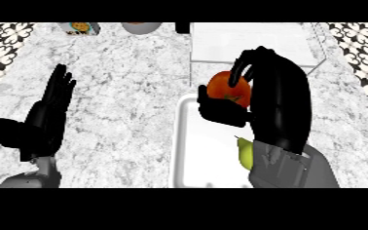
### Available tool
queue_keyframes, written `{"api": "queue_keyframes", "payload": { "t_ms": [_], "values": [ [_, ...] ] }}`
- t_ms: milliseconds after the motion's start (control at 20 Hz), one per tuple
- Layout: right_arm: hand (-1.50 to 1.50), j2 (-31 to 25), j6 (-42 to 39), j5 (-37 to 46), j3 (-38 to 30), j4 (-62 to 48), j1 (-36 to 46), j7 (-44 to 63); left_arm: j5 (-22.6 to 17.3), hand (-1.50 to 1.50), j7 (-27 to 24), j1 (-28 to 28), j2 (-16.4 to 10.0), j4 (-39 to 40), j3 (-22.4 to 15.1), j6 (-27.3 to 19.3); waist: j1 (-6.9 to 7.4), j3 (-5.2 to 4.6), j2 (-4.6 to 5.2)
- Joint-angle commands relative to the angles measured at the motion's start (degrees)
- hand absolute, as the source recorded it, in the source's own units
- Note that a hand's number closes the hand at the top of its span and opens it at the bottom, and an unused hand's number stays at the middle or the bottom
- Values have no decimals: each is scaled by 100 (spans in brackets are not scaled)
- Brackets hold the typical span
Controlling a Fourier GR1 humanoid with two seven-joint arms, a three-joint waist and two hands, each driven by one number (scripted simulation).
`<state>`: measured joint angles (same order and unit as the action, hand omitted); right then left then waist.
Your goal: Pick the tomato from the tray and place it in the tiered shelf
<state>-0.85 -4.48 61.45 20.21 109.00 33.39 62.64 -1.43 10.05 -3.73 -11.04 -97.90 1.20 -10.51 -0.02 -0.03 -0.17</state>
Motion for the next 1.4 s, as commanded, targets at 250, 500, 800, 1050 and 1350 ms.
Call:
{"api": "queue_keyframes", "payload": {
  "t_ms": [250,500,800,1050,1350],
  "values": [
    [150,-11,403,-8,-1232,-1089,494,-472,132,0,-20,-288,146,314,-7,-4,28,2,28],
    [150,-169,961,-75,-1805,-2016,739,-1050,-25,0,-415,454,105,-18,154,220,76,2,28],
    [150,-289,2056,-215,-2244,-3445,1070,-2049,39,0,260,-221,-43,-123,256,175,95,4,39],
    [150,-714,2413,-826,-2727,-4132,1148,-3048,52,0,149,-196,114,19,174,221,65,5,30],
    [150,-517,3190,-580,-2811,-5668,1849,-3251,163,0,-51,-125,269,142,116,208,96,4,42]
  ]
}}
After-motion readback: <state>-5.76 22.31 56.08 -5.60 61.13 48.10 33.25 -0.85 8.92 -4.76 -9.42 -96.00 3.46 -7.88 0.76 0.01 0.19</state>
